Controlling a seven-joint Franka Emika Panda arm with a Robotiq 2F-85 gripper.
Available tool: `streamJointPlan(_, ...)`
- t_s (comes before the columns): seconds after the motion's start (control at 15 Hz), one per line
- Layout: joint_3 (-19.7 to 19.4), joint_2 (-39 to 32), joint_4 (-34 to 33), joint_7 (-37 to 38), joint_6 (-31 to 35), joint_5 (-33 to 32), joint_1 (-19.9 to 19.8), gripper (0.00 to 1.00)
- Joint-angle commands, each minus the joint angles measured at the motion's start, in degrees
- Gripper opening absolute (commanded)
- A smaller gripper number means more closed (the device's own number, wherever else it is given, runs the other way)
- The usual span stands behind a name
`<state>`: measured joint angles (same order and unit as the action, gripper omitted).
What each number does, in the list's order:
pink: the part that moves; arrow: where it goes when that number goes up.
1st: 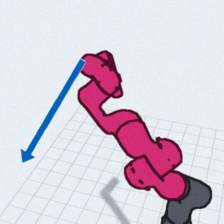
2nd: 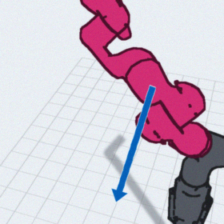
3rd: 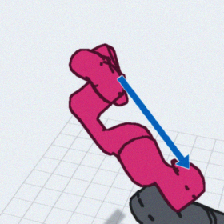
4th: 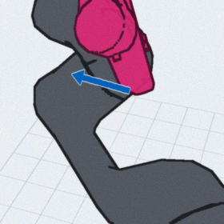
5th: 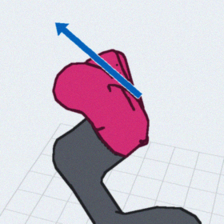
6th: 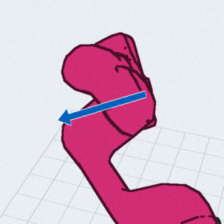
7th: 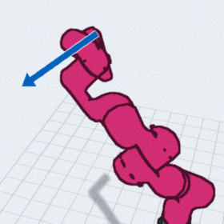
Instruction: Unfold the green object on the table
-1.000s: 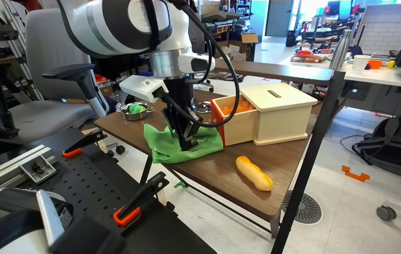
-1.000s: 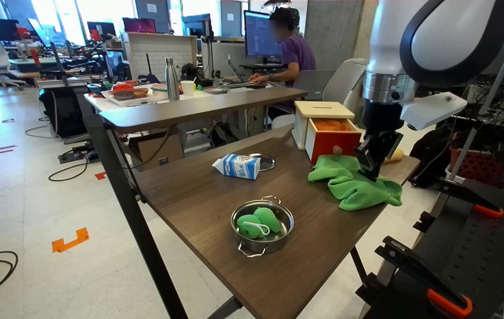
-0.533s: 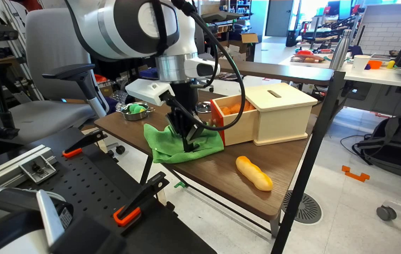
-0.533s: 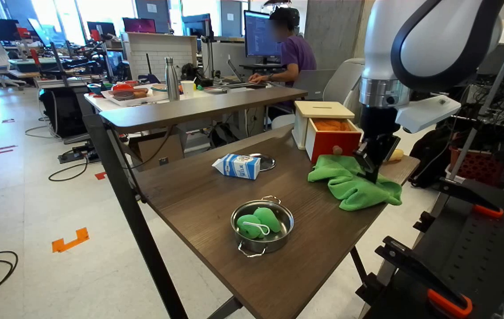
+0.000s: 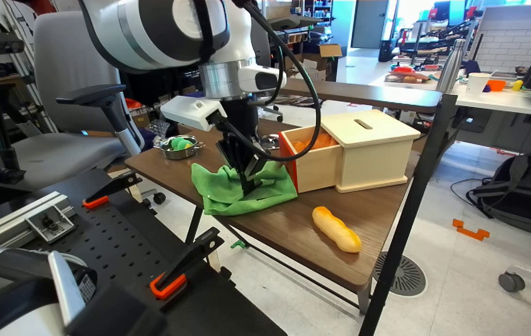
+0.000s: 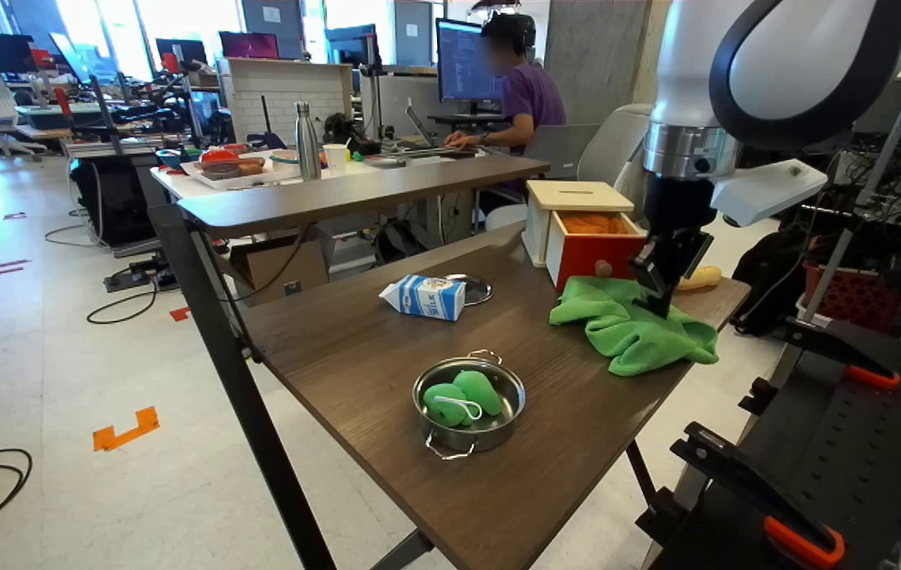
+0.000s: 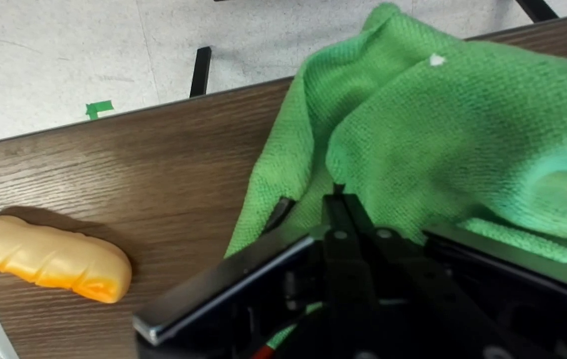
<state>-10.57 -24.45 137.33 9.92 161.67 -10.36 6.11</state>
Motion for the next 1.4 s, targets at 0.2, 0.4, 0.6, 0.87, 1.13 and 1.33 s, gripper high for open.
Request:
streamJointPlan(0.2, -0.47, 7.16, 5.69, 1.07, 3.37, -2.28, 2.32, 0.01)
streamJointPlan(0.4, 0.22, 9.64, 6.76, 1.70, 4.05, -2.44, 3.41, 0.01)
streamJointPlan(0.6, 1.90, 12.03, 7.34, 2.35, 4.22, -2.16, 4.49, 0.01)
streamJointPlan(0.87, 5.79, 13.60, 6.56, 2.26, 4.16, -0.38, 4.42, 0.01)
streamJointPlan(1.13, 11.50, 13.28, 4.04, -1.04, 3.19, 6.52, 2.15, 0.01)
streamJointPlan(1.33, 16.01, 12.46, 1.06, -5.33, 2.31, 14.82, -0.23, 0.01)
